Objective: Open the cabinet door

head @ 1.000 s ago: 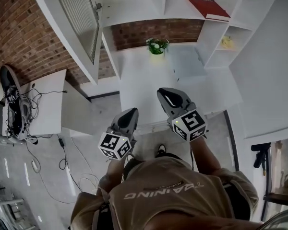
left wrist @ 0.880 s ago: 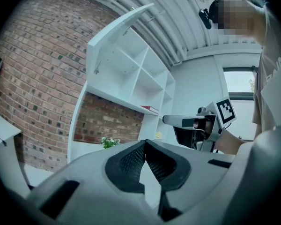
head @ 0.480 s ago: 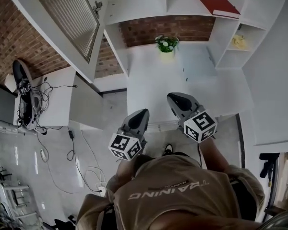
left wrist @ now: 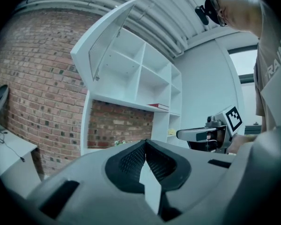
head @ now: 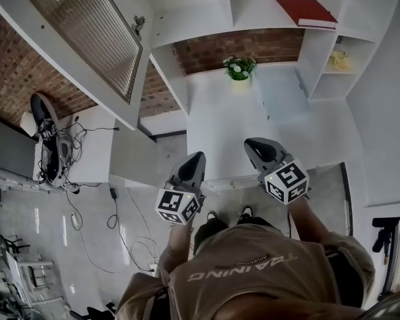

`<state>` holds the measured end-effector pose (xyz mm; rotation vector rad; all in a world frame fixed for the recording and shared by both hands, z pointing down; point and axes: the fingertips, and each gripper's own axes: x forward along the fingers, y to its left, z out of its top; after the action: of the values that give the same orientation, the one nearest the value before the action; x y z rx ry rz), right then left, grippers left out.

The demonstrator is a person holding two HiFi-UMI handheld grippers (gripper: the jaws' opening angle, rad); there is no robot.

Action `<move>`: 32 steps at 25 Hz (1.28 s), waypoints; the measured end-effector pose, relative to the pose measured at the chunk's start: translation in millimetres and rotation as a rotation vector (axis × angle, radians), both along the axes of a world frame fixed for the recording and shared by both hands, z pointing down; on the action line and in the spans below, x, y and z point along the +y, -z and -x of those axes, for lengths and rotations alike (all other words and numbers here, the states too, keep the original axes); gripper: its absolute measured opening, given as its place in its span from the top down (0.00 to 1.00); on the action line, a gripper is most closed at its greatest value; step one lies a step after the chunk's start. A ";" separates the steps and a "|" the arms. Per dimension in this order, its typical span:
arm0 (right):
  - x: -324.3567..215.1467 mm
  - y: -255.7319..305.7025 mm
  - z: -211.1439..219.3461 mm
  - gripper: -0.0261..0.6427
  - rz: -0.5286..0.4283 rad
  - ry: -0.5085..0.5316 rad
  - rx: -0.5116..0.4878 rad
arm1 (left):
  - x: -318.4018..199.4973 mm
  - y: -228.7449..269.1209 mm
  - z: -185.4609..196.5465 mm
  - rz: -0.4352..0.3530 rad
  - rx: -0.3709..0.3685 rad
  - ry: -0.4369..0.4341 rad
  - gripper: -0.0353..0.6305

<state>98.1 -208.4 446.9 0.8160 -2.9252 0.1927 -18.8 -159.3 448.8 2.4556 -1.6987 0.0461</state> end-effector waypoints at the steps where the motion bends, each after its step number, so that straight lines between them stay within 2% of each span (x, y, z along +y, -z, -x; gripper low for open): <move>1: 0.2 -0.4 0.9 0.93 0.002 0.002 0.000 | 0.8 2.3 4.0 -0.002 -0.009 0.005 0.94; 7: -4.2 12.8 -2.5 0.93 -0.010 -0.039 -0.016 | 4.8 9.2 10.5 -0.014 0.029 -0.012 0.94; 11: -0.3 37.5 -5.9 0.93 -0.071 -0.067 -0.004 | 3.2 29.3 11.0 -0.053 0.064 -0.040 0.94; 14: -4.3 60.1 -5.1 0.93 -0.127 -0.093 -0.029 | 7.1 51.2 9.5 -0.090 0.034 -0.084 0.94; 16: -6.0 68.2 0.6 0.93 -0.156 -0.101 -0.043 | 8.1 50.6 6.6 -0.081 0.000 -0.117 0.94; 19: 4.4 70.0 11.7 0.93 -0.178 -0.094 -0.031 | 12.0 41.8 3.9 -0.053 0.027 -0.143 0.94; 21: 8.1 67.3 15.0 0.93 -0.195 -0.093 -0.007 | 8.5 41.6 2.5 -0.060 0.042 -0.154 0.94; 25: 14.6 50.1 16.2 0.93 -0.103 -0.100 -0.042 | 8.9 39.3 -2.6 -0.058 0.040 -0.199 0.94; 32: 13.3 57.6 25.6 0.94 -0.117 -0.113 -0.035 | 5.5 43.2 30.2 -0.100 0.058 -0.106 0.94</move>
<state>72.5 -195.1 389.3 1.0054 -2.9479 0.0449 -49.1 -153.8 405.6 2.5899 -1.5831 -0.0991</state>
